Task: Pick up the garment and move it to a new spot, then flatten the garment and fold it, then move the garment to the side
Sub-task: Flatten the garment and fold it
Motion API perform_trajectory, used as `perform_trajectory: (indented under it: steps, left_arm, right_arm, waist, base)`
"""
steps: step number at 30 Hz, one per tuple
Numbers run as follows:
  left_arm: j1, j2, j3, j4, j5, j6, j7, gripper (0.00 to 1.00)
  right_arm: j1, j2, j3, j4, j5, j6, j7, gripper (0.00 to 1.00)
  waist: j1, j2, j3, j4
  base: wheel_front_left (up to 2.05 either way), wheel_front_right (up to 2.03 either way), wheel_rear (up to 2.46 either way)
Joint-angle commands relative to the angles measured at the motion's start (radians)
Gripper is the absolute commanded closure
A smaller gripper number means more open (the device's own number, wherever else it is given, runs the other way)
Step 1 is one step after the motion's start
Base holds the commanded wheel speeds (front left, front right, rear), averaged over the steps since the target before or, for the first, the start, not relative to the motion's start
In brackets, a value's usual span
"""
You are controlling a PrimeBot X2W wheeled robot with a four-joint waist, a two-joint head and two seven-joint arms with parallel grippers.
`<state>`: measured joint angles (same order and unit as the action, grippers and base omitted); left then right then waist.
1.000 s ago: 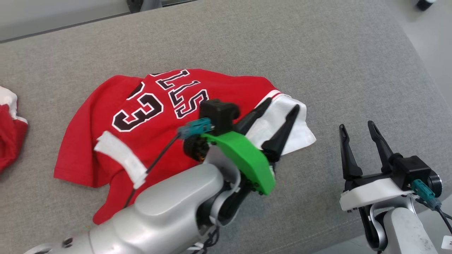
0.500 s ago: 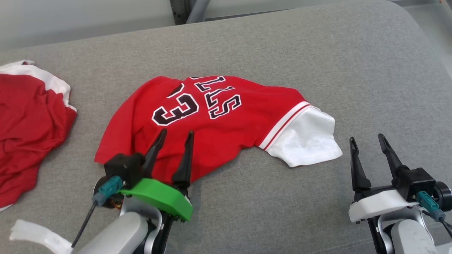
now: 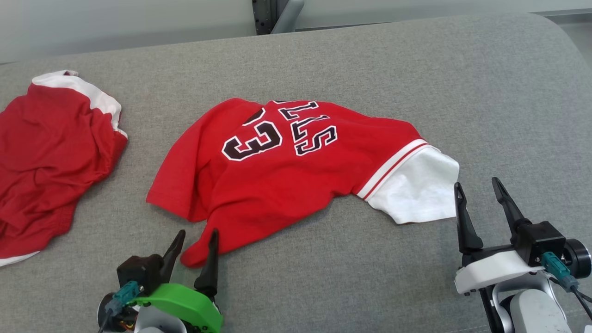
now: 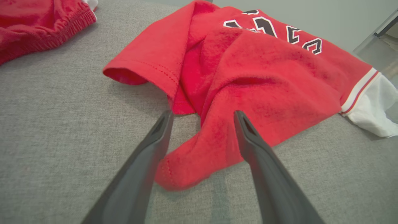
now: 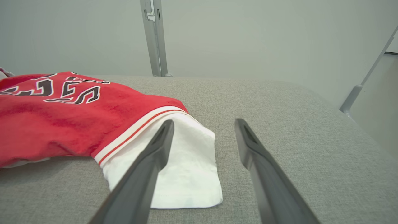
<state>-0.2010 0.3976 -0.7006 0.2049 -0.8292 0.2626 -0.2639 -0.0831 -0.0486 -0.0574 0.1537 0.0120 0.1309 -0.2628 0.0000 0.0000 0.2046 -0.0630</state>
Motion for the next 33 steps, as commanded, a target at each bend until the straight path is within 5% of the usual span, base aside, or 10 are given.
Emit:
perform_trajectory:
  steps: [1, 11, 24, 25, 26, 27, 29, 33]
  left_arm:
    - [0.027, -0.004, 0.024, 0.009, 0.000, -0.010, 0.000, 0.00]
    - [0.135, -0.005, 0.077, 0.019, 0.000, -0.071, 0.000, 0.00]
    - [0.039, -0.078, 0.084, 0.173, -0.002, -0.137, 0.000, 0.00]
    - [0.037, -0.084, 0.088, 0.183, -0.007, -0.144, 0.000, 0.13]
    - [0.037, -0.084, 0.088, 0.183, -0.007, -0.144, 0.000, 0.13]
    - [0.033, -0.085, 0.093, 0.191, -0.008, -0.152, 0.000, 0.54]
    - [0.023, -0.082, 0.100, 0.201, -0.005, -0.168, 0.000, 1.00]
    - [0.017, -0.056, 0.132, 0.167, 0.027, -0.174, 0.000, 1.00]
  right_arm:
    - [0.015, -0.003, -0.004, 0.000, -0.007, 0.000, -0.003, 0.00]
    - [0.016, -0.003, -0.011, 0.000, -0.012, 0.000, -0.003, 0.00]
    - [0.002, -0.003, -0.003, 0.005, -0.018, 0.000, -0.003, 0.00]
    - [0.003, -0.003, -0.002, 0.005, -0.018, 0.000, -0.003, 0.00]
    - [0.003, -0.003, -0.002, 0.005, -0.018, 0.000, -0.003, 0.00]
    - [0.004, -0.003, 0.000, 0.005, -0.017, 0.000, -0.003, 0.00]
    - [0.007, -0.003, 0.000, 0.005, -0.015, 0.000, -0.003, 0.00]
    - [0.016, -0.003, -0.003, 0.004, -0.011, 0.000, -0.003, 0.00]
  waist:
    - [0.0000, 0.0000, 0.001, 0.001]
    - [0.0000, 0.0000, 0.004, 0.004]
    - [0.0000, 0.0000, 0.006, 0.003]
    - [0.0000, 0.0000, 0.005, 0.001]
    - [0.0000, 0.0000, 0.005, 0.001]
    - [0.0000, 0.0000, 0.005, -0.001]
    - [0.0000, 0.0000, 0.003, -0.005]
    - [0.0000, 0.0000, -0.002, -0.009]
  base:
    - [0.00, 0.00, 0.00]
    - [0.00, 0.00, 0.00]
    - [0.00, 0.00, 0.00]
    - [0.00, 0.00, 0.00]
    - [0.00, 0.00, 0.00]
    - [0.00, 0.00, 0.00]
    - [0.00, 0.00, 0.00]
    - [0.00, 0.00, 0.00]
